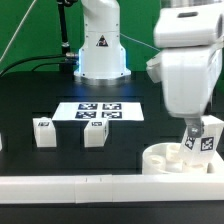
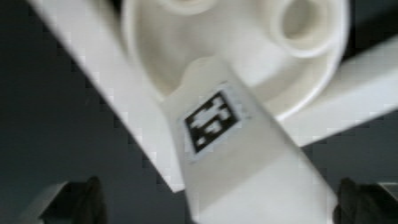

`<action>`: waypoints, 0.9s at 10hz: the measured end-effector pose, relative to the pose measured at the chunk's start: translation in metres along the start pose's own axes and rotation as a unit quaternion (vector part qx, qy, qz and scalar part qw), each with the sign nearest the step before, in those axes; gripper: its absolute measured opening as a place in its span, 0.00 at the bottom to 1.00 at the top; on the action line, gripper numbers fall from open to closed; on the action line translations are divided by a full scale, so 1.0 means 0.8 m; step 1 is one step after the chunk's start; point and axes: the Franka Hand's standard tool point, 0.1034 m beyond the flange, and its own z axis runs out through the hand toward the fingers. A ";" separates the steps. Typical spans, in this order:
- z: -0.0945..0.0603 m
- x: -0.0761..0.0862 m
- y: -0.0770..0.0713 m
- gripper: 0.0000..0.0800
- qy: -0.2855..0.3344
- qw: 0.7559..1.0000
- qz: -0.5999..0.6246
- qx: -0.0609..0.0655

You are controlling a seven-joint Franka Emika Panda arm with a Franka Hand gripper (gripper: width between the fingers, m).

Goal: Assemble stool

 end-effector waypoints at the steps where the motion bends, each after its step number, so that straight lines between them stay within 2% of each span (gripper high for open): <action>1: 0.000 -0.001 0.000 0.81 -0.001 1.000 -0.027 0.002; 3: 0.001 -0.004 0.001 0.81 -0.001 0.997 -0.077 0.002; 4: 0.002 -0.005 0.002 0.81 -0.006 0.991 -0.134 -0.006; 5: 0.006 -0.007 -0.001 0.81 -0.018 0.980 -0.197 -0.019; 6: 0.004 -0.010 -0.006 0.81 -0.031 0.969 -0.244 -0.020; 9: 0.008 -0.011 -0.009 0.81 -0.034 0.963 -0.268 -0.016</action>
Offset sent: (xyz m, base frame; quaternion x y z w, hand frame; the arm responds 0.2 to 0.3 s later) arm 0.0000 0.0000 0.0000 0.0000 0.0000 -0.1938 0.9810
